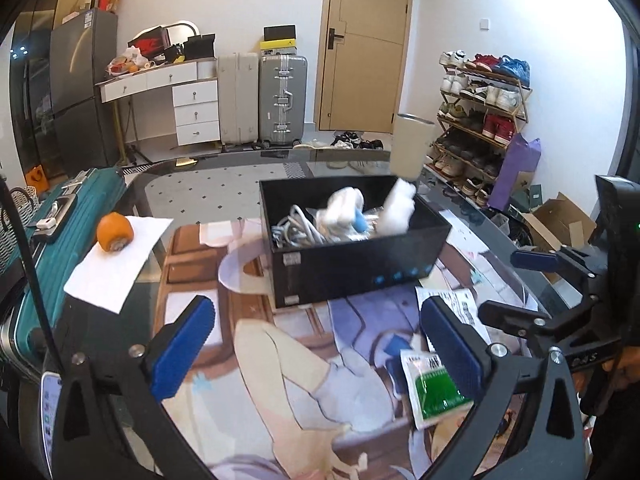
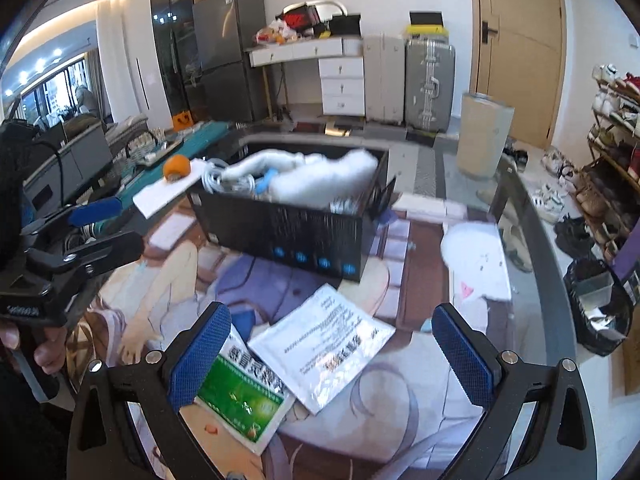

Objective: Organize soft objects
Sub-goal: 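Lower the foam and doll into the box and open both tools, then move the right tool to the white packet while the left approaches the green packet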

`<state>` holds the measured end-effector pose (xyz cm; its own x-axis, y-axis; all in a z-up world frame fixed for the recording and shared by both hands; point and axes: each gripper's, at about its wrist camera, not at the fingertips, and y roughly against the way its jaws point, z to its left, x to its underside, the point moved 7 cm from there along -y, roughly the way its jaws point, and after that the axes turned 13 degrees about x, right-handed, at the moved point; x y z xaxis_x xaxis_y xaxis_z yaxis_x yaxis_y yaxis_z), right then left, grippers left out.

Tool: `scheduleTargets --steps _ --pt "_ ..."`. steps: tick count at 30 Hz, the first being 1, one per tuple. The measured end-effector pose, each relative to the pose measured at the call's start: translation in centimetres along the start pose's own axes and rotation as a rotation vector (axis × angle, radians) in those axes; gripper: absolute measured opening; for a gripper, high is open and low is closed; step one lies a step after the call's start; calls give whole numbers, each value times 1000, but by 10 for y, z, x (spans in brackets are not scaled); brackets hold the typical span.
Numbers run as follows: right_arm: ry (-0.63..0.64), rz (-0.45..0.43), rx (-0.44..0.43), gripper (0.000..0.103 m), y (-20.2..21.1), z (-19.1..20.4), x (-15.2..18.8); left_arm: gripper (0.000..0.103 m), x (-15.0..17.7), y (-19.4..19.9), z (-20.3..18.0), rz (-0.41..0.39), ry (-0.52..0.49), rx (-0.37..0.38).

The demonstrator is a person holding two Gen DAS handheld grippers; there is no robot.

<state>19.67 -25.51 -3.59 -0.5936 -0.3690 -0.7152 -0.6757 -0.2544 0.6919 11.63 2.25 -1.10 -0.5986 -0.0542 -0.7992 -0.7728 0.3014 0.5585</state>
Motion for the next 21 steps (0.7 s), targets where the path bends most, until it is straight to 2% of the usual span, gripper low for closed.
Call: scheduleTargets --steps 15,21 --pt "-12 117 -31 102 -28 4 22 103 26 -10 -12 33 3 -22" --pt "-55 173 -4 102 -42 10 25 103 33 -19 -5 56 19 -32"
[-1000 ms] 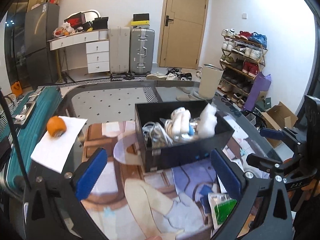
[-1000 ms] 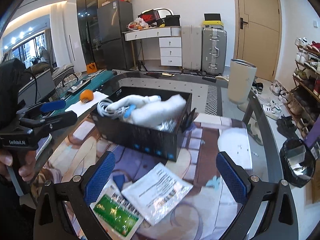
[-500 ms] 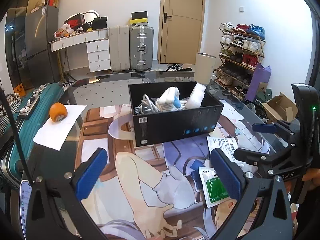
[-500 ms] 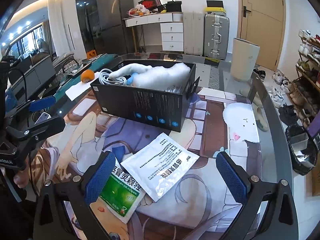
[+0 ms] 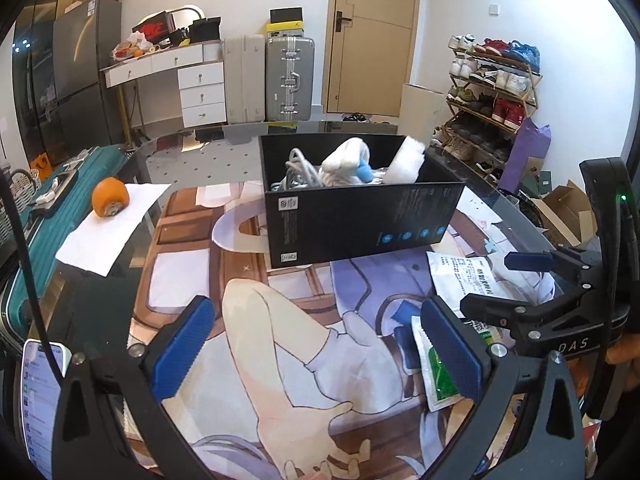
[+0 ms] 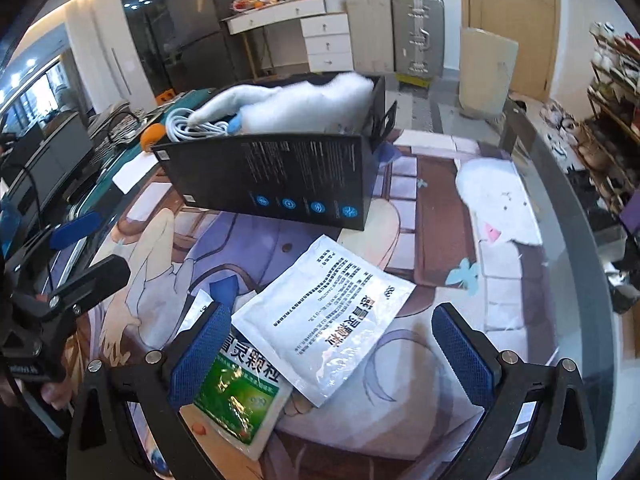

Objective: Organize soft objects
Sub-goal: 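Move the right tool to the white packet while the left approaches the green packet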

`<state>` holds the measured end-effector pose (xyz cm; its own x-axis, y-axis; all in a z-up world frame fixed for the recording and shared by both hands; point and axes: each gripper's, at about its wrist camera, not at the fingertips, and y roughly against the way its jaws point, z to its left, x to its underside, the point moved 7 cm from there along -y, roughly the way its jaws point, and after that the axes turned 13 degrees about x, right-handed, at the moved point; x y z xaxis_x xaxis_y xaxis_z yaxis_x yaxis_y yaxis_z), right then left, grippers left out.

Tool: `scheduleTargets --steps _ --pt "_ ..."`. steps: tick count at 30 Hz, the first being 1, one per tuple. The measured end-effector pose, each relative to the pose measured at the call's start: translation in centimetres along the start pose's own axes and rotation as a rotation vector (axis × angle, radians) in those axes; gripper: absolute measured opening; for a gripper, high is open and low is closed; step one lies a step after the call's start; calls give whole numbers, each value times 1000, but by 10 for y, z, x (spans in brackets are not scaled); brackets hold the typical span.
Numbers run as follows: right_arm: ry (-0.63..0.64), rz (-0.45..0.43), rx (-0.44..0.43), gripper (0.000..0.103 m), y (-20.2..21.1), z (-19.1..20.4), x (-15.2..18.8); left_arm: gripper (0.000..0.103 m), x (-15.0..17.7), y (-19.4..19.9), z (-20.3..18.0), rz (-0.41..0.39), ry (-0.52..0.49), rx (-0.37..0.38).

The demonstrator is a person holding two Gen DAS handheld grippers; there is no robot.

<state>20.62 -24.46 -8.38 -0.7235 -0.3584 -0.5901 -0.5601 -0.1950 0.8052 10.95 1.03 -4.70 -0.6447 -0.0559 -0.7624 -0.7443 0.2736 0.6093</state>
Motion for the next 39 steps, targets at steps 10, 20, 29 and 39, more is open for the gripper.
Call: scheduleTargets --steps 10,20,29,39 --pt "-36 40 104 102 -19 9 -4 103 7 -4 14 5 21 -24" --pt "-15 64 164 102 -24 -14 -3 103 7 -5 16 16 25 -22" --pt "35 39 125 102 -25 -7 -4 103 8 -6 13 26 9 -18" --pt "97 0 74 72 -20 6 -6 103 9 -9 16 38 21 -14"
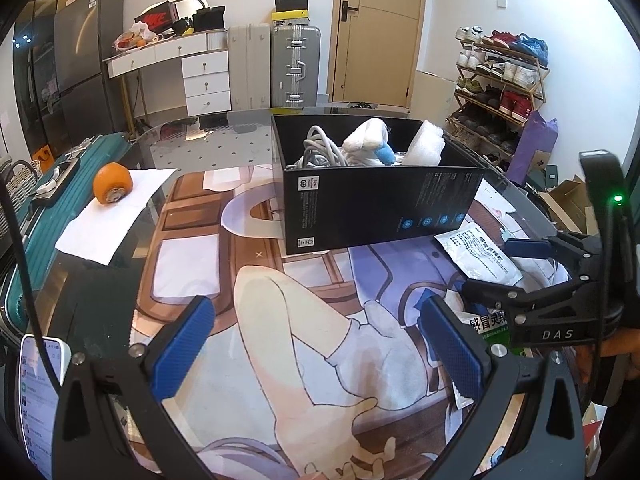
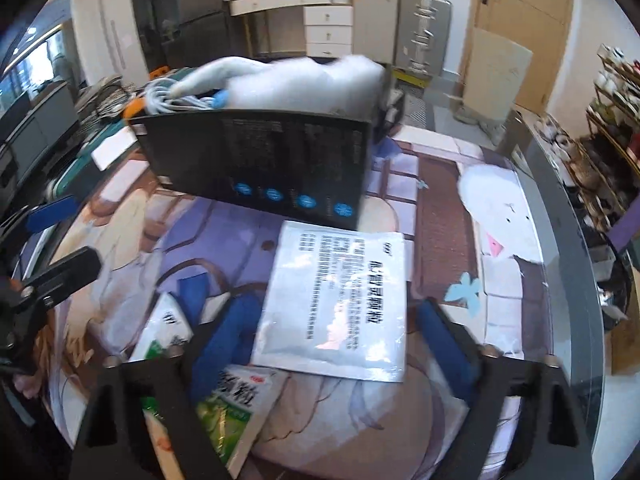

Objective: Organize soft objects
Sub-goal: 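Move the right tool to the white packet while the left approaches the green packet, then grasp the white packet with the right tool while the left grasps the green packet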

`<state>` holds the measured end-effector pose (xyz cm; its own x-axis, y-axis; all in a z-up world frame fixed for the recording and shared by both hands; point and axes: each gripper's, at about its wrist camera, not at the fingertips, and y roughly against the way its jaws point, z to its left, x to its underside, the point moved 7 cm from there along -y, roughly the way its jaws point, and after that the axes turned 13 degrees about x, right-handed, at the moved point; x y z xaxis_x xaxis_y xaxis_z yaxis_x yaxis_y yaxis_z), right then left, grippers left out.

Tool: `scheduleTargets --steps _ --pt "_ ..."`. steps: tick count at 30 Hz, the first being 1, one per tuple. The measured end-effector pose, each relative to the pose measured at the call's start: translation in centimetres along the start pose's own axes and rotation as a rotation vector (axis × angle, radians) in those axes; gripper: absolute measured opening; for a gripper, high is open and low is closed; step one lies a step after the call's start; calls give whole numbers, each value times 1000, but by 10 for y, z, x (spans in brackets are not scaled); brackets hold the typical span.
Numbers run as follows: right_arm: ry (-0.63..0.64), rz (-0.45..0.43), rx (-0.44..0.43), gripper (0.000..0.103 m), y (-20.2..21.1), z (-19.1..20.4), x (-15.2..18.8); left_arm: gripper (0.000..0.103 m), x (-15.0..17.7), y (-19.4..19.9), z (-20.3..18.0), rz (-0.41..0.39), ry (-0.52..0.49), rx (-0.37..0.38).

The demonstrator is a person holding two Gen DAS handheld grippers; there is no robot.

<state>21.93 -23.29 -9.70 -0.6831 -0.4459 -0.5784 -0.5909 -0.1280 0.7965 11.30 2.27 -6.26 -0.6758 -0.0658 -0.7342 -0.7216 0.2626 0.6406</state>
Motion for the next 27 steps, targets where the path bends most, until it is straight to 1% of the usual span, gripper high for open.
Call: scheduleTargets --steps 2,4,5,6,7,8,16,21,27 --pt "6 -7 -7 69 2 3 0 103 1 0 0 2 0 -1" --pt "6 -16 -22 59 3 4 1 103 1 -1 0 4 -2 1" --pt "8 -18 -23 56 4 4 1 103 1 -1 -1 2 -4 0" --pt "8 -20 -29 51 6 3 2 103 1 0 -1 2 -7 0" --pt "8 -23 -31 43 7 3 2 103 2 -1 -2 2 -7 0" --pt "6 -23 -42 42 7 2 2 103 2 -1 -2 3 -8 -1" --pt "0 -38 -78 35 18 -3 5 103 1 2 -7 4 -17 -2" --pt "-11 -76 -92 35 38 -9 7 103 0 6 -13 3 -20 11" --pt "-38 -103 -114 35 58 -17 13 103 -1 6 -27 9 -40 32"
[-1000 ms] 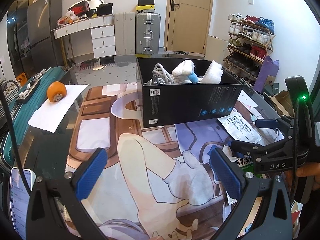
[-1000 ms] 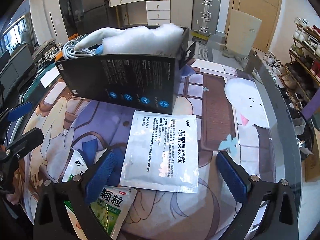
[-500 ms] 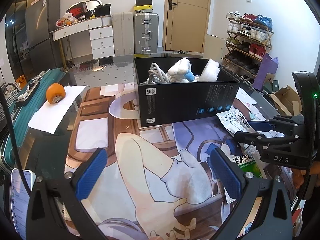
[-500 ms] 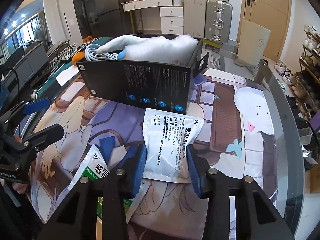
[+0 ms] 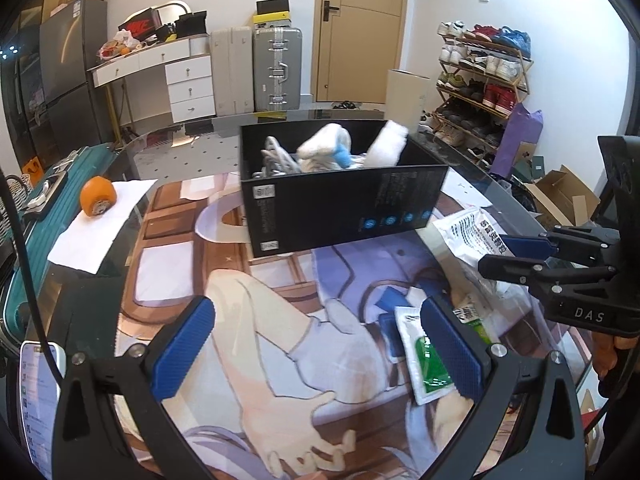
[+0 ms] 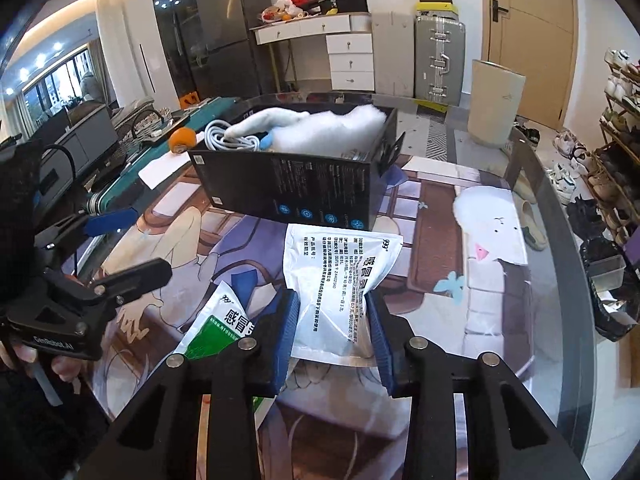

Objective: Organize soft objects
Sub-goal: 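Grasp the white packet with the right tool while the left grasps the green packet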

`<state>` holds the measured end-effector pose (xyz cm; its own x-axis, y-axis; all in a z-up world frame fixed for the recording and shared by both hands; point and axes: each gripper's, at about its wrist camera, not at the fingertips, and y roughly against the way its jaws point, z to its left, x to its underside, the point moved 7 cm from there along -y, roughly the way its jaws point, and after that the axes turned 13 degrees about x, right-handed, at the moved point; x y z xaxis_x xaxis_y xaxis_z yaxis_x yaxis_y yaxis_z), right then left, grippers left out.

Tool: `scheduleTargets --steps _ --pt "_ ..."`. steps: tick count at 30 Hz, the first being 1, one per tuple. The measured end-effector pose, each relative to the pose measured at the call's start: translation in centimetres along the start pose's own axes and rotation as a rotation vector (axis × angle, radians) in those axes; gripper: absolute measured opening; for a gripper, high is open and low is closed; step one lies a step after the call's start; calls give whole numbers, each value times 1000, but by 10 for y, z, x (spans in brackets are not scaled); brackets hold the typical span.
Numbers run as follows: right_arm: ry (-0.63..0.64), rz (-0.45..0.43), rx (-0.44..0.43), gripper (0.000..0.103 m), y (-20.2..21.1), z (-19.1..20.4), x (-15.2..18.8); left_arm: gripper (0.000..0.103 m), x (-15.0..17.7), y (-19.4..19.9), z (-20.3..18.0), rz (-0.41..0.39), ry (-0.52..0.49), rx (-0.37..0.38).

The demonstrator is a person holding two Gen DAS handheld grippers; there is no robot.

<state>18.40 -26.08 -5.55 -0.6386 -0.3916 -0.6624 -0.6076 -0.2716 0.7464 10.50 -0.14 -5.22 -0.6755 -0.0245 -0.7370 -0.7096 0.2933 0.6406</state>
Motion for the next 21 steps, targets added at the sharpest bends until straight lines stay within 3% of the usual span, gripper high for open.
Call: scheduleTargets --steps 10,21 --pt "-42 -52 18 35 30 -25 -4 103 5 -12 -33 62 -39 51" --pt "-81 -60 34 35 34 -44 -4 103 21 -38 -81 156 -47 107"
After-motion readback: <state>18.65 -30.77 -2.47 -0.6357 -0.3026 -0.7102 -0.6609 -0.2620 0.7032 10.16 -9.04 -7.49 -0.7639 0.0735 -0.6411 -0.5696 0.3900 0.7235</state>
